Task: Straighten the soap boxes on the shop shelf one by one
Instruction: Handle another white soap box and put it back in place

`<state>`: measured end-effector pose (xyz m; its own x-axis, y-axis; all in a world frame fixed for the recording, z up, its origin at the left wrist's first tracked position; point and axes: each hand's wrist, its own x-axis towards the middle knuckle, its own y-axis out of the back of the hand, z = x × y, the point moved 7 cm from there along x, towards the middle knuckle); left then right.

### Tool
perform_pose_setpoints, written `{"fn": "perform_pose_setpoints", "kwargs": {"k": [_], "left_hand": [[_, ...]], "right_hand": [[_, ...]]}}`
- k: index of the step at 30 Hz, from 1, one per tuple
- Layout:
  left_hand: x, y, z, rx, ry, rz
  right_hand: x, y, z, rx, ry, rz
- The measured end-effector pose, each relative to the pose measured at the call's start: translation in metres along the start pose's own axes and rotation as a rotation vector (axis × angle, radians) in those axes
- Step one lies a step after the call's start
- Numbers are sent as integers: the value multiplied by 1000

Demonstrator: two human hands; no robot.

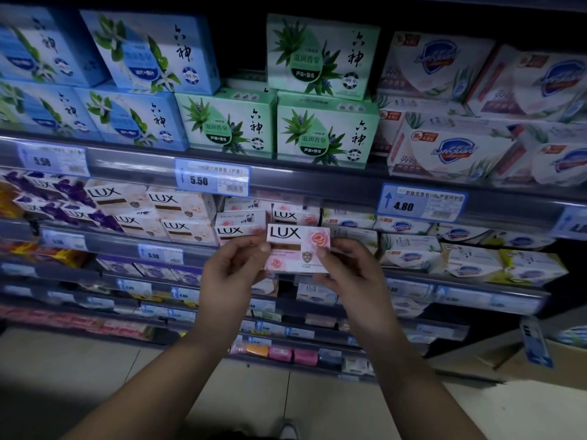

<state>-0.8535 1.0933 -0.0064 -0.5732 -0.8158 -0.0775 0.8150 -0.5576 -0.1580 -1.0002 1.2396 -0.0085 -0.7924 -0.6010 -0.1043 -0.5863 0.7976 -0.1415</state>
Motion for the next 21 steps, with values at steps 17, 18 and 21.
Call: {"fn": "perform_pose_setpoints", "kwargs": {"k": [17, 18, 21], "left_hand": [[19, 6, -11, -17, 61, -290], [18, 5, -9, -6, 27, -307], [14, 3, -3, 14, -55, -323]], "right_hand": [[-33, -7, -15, -93, 180, 56], [-34, -7, -15, -96, 191, 42], [-33, -2, -12, -102, 186, 26]]}}
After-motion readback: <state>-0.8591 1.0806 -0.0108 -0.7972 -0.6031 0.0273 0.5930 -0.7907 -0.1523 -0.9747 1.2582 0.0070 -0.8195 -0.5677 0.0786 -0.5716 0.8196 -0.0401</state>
